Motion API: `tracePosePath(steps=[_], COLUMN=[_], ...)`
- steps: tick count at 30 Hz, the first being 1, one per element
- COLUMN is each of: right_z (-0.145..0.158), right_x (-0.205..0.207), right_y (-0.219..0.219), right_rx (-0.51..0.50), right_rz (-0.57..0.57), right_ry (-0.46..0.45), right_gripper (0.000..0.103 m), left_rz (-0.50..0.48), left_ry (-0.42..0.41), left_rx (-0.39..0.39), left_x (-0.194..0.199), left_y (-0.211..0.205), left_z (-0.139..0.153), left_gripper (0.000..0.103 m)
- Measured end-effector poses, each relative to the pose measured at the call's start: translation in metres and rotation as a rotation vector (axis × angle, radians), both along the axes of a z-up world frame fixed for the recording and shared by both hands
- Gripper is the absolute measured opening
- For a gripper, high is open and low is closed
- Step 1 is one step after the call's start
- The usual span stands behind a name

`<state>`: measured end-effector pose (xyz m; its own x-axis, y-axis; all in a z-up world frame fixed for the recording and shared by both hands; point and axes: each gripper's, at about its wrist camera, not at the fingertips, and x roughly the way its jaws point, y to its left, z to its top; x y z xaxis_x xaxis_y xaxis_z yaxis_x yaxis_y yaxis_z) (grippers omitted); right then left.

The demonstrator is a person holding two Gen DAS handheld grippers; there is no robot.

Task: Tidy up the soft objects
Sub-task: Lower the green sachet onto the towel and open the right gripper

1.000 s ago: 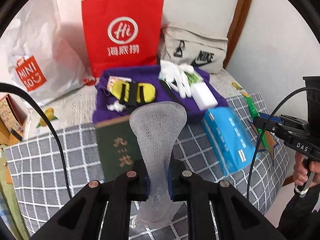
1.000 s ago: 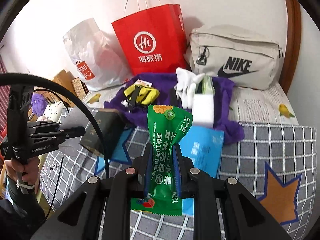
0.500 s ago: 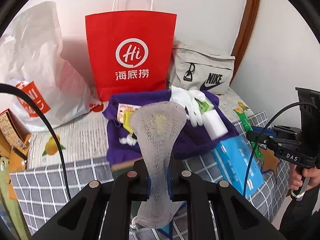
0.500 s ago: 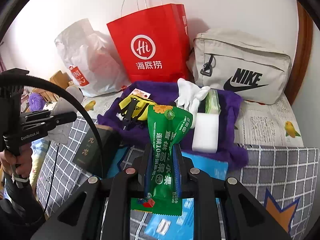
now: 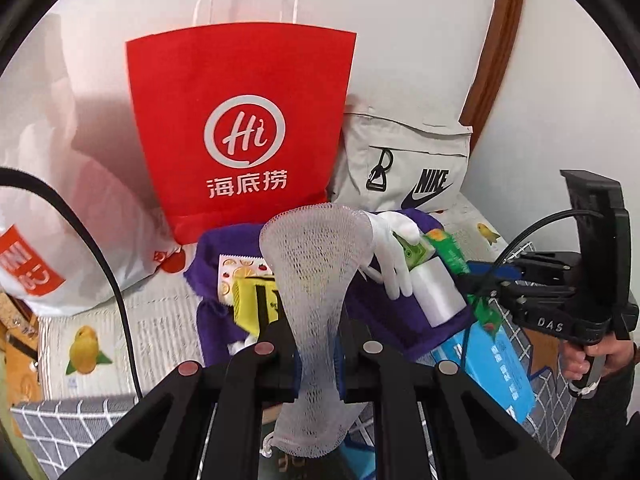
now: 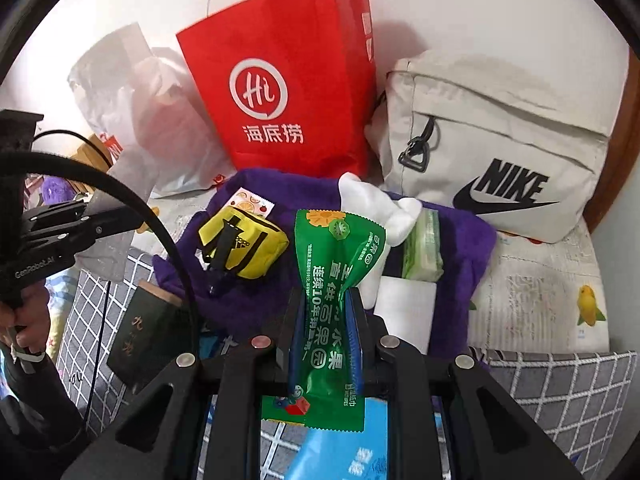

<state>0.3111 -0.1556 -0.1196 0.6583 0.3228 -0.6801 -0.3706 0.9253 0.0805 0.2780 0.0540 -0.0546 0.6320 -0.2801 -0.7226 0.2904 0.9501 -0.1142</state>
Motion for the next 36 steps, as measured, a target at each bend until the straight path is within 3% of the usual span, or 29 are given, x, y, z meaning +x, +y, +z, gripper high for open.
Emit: tracePosePath(steps=[8, 13, 18, 27, 36], right_z=[-0.014, -0.010, -0.004, -0.018, -0.038], right_x=[0.034, 0.048, 0.052, 0.058, 0.074], right_y=[0.013, 0.020, 0.023, 0.032, 0.031], right_rx=[0.031, 0.022, -0.006, -0.044, -0.102], right_rz=[0.021, 0.045, 0.074, 0.129, 0.088], right_ry=[0.040, 0.001, -0.029, 0.001, 0.045], right_gripper=[0.020, 0.020, 0.020, 0.021, 0.021], left_rz=[-0.003, 0.014, 0.030, 0.044, 0.043], left_ry=[0.050, 0.066, 0.080, 0.081, 0.097], left_rx=[-0.032, -0.031, -0.027, -0.034, -0.027], left_x=[0.019, 0.026, 0.032, 0.036, 0.039], left_y=[0.006, 0.010, 0.012, 0.017, 0.018], left_z=[-0.019, -0.026, -0.032, -0.035, -0.037], left_gripper=[0.012, 0.012, 0.012, 0.012, 0.012])
